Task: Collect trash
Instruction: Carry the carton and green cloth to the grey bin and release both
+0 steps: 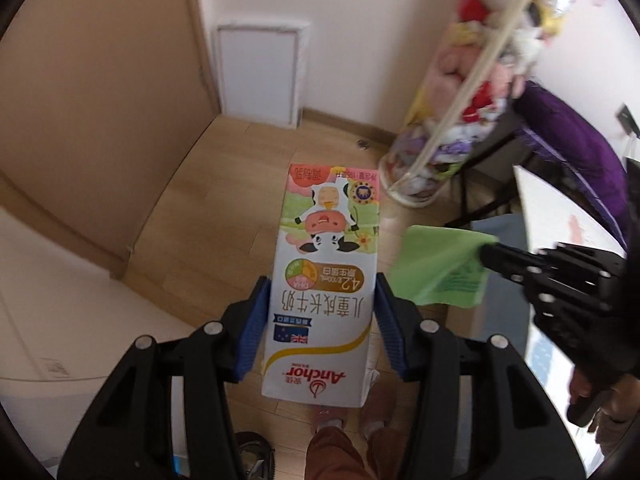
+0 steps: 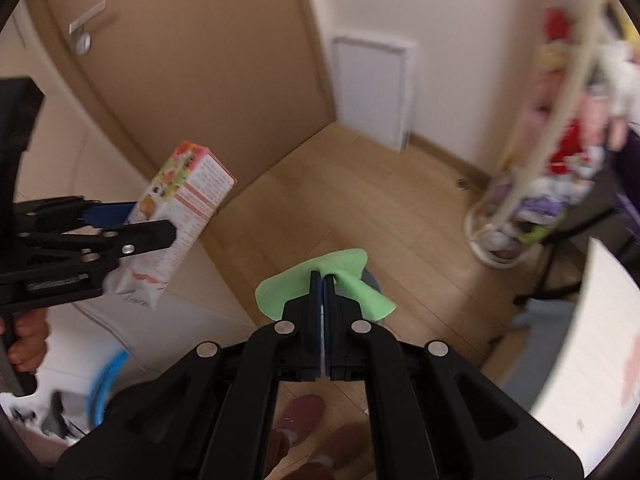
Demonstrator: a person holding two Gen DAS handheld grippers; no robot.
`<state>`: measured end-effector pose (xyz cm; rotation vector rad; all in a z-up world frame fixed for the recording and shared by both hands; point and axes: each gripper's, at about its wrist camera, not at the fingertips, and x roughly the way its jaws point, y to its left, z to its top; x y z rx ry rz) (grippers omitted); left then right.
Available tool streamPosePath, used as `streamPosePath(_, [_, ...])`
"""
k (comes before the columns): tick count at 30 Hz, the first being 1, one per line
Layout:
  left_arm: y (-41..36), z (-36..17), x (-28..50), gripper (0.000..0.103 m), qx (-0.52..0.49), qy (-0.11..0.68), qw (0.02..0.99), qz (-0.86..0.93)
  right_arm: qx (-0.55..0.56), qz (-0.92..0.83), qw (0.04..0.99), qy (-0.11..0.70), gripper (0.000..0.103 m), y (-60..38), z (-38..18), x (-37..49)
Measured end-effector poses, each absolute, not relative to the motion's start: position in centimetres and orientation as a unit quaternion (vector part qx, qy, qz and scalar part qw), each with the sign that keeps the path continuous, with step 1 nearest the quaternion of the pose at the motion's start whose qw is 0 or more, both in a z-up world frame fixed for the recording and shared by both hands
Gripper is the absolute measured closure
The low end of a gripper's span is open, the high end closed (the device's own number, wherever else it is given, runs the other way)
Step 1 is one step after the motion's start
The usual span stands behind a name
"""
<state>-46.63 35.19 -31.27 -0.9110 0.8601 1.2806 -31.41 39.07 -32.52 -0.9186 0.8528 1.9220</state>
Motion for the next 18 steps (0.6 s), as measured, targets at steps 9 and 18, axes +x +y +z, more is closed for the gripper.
streamPosePath(9, [36.7, -44.1, -49.2, 0.051, -0.433, 0.376, 0.596, 0.562, -0.428, 0.764, 0.345, 0.337, 0.082, 42.7, -47.1, -37.2])
streamPosePath(18, [38.2, -50.8, -48.5, 0.051, -0.440, 0.389, 0.607, 0.536, -0.439, 0.737, 0.374, 0.353, 0.074, 42.9, -50.1, -34.3])
